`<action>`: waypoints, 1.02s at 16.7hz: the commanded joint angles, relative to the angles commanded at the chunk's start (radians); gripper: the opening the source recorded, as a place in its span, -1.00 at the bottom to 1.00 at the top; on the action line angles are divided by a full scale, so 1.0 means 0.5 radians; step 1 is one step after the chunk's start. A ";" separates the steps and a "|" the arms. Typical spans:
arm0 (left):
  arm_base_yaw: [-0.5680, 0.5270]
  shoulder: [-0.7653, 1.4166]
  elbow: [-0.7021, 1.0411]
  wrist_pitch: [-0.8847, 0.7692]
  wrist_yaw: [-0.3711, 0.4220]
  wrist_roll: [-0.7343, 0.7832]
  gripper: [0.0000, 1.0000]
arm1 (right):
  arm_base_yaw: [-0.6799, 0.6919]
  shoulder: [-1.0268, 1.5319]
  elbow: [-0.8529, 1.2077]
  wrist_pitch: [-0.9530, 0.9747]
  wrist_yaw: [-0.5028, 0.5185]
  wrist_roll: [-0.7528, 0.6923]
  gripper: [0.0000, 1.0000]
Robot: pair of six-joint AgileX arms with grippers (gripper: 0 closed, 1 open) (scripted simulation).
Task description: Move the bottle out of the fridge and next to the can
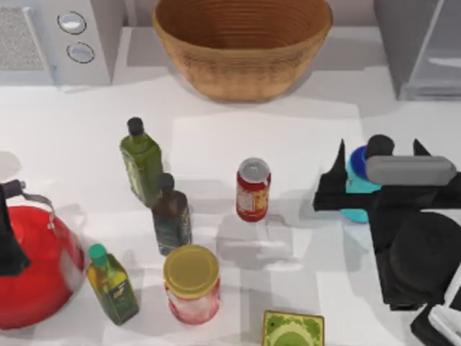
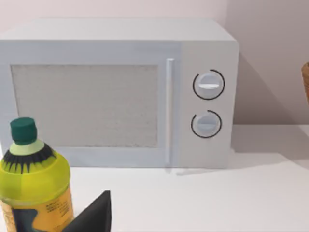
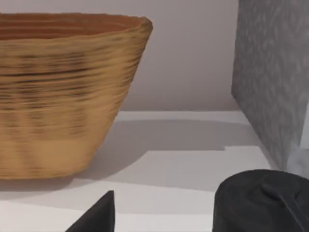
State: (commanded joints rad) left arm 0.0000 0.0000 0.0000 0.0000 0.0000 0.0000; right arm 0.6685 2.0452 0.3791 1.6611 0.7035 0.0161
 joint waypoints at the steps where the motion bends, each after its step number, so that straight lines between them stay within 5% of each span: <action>1: 0.000 0.000 0.000 0.000 0.000 0.000 1.00 | 0.029 -0.007 -0.031 0.026 0.029 0.001 1.00; 10: 0.000 0.000 0.000 0.000 0.000 0.000 1.00 | 0.124 -0.041 -0.149 0.100 0.126 0.001 1.00; 17: 0.000 0.000 0.000 0.000 0.000 0.000 1.00 | -0.080 -0.752 -0.209 -0.424 -0.135 -0.001 1.00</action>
State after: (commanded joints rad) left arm 0.0000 0.0000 0.0000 0.0000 0.0000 0.0000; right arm 0.6286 1.6694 0.2743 1.4491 0.6359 0.0156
